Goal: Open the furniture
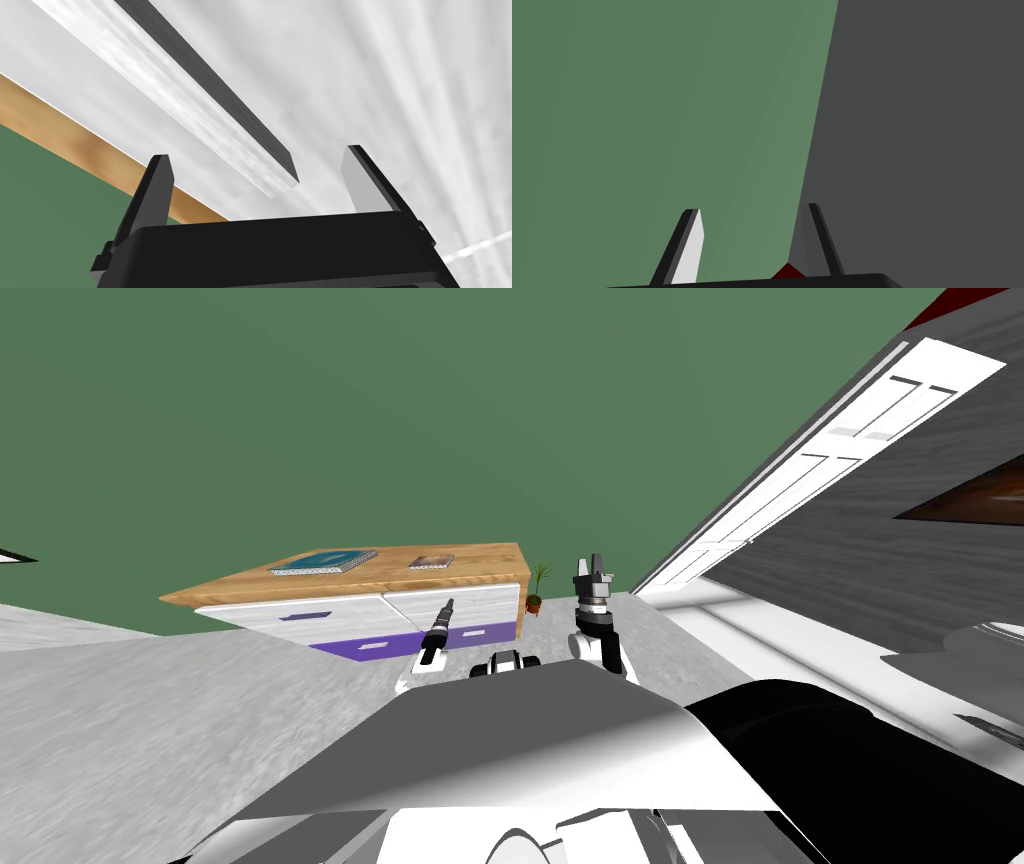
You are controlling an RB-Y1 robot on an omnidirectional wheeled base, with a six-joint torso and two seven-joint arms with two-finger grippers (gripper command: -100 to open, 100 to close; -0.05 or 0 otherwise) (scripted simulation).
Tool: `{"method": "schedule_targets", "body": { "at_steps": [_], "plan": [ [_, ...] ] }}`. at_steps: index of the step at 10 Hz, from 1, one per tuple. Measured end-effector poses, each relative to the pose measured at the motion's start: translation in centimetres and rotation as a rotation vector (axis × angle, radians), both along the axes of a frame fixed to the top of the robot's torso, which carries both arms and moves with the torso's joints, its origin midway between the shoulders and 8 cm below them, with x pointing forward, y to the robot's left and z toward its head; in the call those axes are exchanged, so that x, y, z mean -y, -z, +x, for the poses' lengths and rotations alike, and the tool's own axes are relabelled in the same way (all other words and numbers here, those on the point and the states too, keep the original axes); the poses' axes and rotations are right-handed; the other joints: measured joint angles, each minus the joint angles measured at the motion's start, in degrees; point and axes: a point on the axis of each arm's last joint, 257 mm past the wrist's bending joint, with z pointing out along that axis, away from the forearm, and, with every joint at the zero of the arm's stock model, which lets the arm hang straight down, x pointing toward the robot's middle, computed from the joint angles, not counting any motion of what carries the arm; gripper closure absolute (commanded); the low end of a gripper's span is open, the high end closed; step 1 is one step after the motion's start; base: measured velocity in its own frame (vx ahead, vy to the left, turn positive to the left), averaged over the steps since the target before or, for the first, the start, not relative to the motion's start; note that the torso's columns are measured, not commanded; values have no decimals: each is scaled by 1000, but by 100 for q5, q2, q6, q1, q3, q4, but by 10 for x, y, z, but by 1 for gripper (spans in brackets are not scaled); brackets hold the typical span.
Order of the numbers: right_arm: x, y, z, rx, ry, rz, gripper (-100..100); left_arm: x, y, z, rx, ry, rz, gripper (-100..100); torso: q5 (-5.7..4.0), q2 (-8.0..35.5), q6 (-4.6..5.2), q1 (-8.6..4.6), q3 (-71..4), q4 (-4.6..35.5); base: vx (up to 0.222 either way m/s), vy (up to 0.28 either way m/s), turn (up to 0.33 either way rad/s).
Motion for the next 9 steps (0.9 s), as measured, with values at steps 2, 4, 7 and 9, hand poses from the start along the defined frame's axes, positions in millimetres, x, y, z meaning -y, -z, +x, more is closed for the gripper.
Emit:
{"method": "schedule_targets", "body": {
  "at_steps": [2,4,7,9],
  "plan": [
    [0,0,0,0,0,0,0,-22,-2,4,-2,-20,1,-100,1,0,-2,3,1,0,-28,-50,-93],
    [0,0,0,0,0,0,0,-41,1,9,-3,-39,2,-100,3,-6,-2,12,-3,-2,-25,-56,-121],
    [0,0,0,0,0,0,0,-69,-2,15,0,-69,-1,100,5,-5,-5,20,-2,-1,-13,-20,-9],
    [0,0,0,0,0,0,0,-53,1,12,-2,-53,-9,100,-5,-9,-2,18,-5,-2,30,56,112]
  ]
}}
